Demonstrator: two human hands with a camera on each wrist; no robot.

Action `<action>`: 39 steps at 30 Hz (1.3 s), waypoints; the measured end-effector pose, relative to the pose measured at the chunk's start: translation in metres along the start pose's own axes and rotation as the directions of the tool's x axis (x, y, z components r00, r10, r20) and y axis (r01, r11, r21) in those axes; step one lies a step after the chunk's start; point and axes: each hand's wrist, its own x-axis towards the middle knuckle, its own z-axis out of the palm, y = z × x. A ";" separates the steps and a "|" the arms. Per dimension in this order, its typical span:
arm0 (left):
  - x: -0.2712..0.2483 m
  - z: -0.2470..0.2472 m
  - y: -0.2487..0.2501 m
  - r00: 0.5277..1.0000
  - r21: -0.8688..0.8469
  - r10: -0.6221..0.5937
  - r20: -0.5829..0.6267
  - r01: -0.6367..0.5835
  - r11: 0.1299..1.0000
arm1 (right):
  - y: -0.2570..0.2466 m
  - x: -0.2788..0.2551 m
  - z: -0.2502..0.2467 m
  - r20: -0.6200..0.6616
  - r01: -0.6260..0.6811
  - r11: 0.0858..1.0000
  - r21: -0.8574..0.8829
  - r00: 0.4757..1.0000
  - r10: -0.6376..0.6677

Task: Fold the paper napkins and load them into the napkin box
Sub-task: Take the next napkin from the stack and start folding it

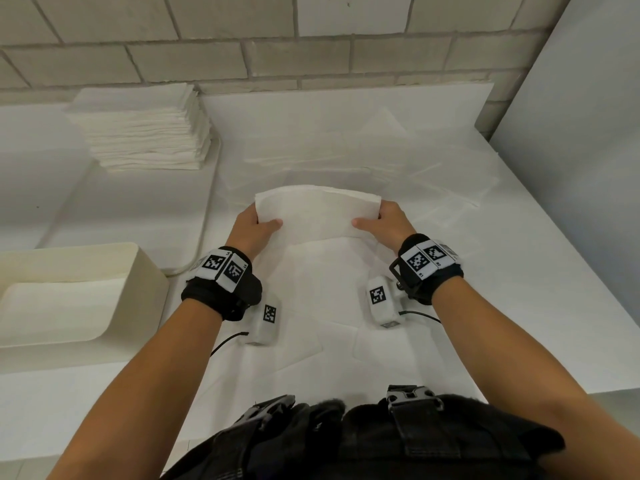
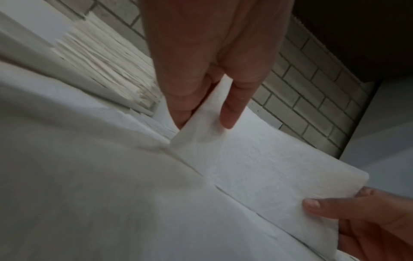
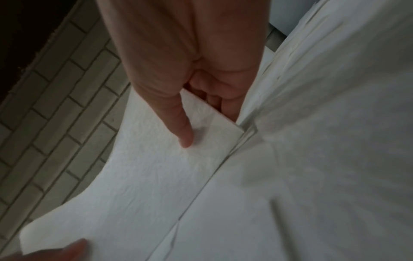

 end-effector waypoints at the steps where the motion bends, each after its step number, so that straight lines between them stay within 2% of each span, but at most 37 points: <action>1: 0.001 0.000 0.001 1.000 0.014 0.007 0.000 -0.007 1.000 | 0.000 0.000 0.000 0.003 0.001 1.000 -0.004 1.000 -0.001; 5: 0.002 0.000 0.000 1.000 0.033 -0.006 0.003 0.006 0.999 | -0.004 0.002 -0.001 0.009 0.015 0.999 -0.028 1.000 -0.014; 9: 0.004 -0.002 0.008 0.998 0.039 0.039 -0.046 -0.037 0.999 | -0.013 0.003 -0.004 0.018 0.044 0.999 0.010 0.999 -0.044; 17: 0.005 -0.016 0.030 0.992 0.052 0.096 -0.084 -0.092 0.994 | -0.047 0.005 -0.013 -0.048 0.206 0.971 0.122 0.978 -0.201; 20: 0.002 -0.022 0.031 0.997 0.000 0.061 -0.056 -0.061 0.998 | -0.054 0.008 -0.016 0.011 0.193 0.972 0.135 0.981 -0.196; 23: -0.002 -0.028 0.031 0.998 -0.044 0.029 -0.049 -0.031 0.999 | -0.056 0.010 -0.014 0.096 0.124 0.974 0.189 0.985 -0.144; 28: -0.006 -0.037 0.038 0.989 -0.012 0.027 -0.147 -0.029 0.999 | -0.058 0.010 -0.012 0.127 0.081 0.968 0.239 0.985 -0.114; 32: -0.011 -0.056 0.052 0.963 0.049 0.069 -0.262 -0.058 0.997 | -0.072 0.004 -0.010 0.163 0.093 0.941 0.326 0.975 -0.152; 36: -0.021 -0.100 0.073 0.929 0.086 0.098 -0.357 -0.072 0.994 | -0.112 -0.008 0.007 0.216 0.142 0.930 0.340 0.951 -0.224; 39: -0.031 -0.147 0.076 0.924 0.122 0.064 -0.378 -0.019 0.992 | -0.147 -0.025 0.035 0.303 0.203 0.930 0.305 0.905 -0.297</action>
